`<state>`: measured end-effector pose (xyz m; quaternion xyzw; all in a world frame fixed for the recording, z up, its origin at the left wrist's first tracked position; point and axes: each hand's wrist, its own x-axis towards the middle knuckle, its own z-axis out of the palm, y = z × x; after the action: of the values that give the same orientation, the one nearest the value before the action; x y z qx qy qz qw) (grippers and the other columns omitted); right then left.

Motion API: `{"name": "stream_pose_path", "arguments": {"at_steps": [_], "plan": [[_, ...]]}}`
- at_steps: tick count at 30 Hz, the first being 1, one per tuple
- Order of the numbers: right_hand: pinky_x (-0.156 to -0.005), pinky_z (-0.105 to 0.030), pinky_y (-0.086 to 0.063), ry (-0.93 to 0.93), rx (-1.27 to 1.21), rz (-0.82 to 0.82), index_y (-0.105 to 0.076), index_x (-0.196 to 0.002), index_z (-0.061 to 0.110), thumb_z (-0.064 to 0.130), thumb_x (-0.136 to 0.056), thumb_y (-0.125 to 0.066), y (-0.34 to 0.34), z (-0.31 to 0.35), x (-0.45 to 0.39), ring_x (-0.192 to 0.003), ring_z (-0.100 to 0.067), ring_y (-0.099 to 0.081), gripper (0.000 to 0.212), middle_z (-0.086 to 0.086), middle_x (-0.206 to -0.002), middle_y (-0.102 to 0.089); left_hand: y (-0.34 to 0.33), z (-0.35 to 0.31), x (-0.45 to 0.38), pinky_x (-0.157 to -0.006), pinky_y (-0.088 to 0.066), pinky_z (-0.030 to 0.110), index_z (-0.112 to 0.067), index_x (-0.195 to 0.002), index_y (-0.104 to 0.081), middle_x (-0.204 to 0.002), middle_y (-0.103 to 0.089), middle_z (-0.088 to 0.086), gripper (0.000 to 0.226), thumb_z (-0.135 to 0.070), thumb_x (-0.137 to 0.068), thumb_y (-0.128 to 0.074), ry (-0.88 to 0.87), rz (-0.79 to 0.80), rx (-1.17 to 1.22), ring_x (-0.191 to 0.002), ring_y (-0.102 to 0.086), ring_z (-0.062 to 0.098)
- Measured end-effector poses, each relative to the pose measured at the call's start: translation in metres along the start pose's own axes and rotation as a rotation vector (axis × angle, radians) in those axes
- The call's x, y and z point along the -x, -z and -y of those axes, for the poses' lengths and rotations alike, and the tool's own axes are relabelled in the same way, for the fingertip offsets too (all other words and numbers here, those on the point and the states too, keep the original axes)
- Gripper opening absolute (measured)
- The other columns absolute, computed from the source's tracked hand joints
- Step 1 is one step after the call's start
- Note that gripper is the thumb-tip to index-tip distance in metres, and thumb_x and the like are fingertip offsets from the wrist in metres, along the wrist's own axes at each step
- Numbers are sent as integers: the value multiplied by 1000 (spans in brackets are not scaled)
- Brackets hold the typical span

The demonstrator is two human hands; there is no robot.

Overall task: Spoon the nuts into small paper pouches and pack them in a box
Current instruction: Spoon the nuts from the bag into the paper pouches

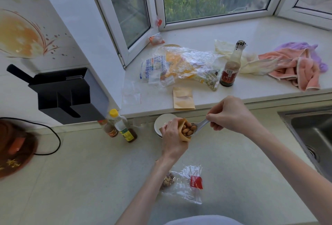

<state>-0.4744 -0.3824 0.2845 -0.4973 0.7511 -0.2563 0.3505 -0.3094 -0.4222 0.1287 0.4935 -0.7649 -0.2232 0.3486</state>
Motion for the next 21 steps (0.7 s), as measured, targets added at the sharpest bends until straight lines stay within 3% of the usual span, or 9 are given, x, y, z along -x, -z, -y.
{"name": "stream_pose_path", "arguments": {"at_steps": [10, 21], "plan": [[-45, -16, -51, 39, 36, -4, -74, -61, 10, 6, -79, -67, -2, 8, 3, -46, -11, -66, 20, -2, -51, -68, 1, 1, 1, -93, -36, 34, -10, -113, -55, -98, -60, 1, 40, -15, -78, -75, 25, 15, 28, -91, -56, 19], [-53, -27, -59, 44, 37, -19, -74, -60, 8, 5, -79, -67, 0, 14, 5, -48, -15, -67, 20, -3, -52, -68, -2, 7, 0, -94, -40, 35, -12, -112, -56, -99, -63, 0, 40, -12, -77, -76, 34, 18, 33, -91, -57, 19]]}}
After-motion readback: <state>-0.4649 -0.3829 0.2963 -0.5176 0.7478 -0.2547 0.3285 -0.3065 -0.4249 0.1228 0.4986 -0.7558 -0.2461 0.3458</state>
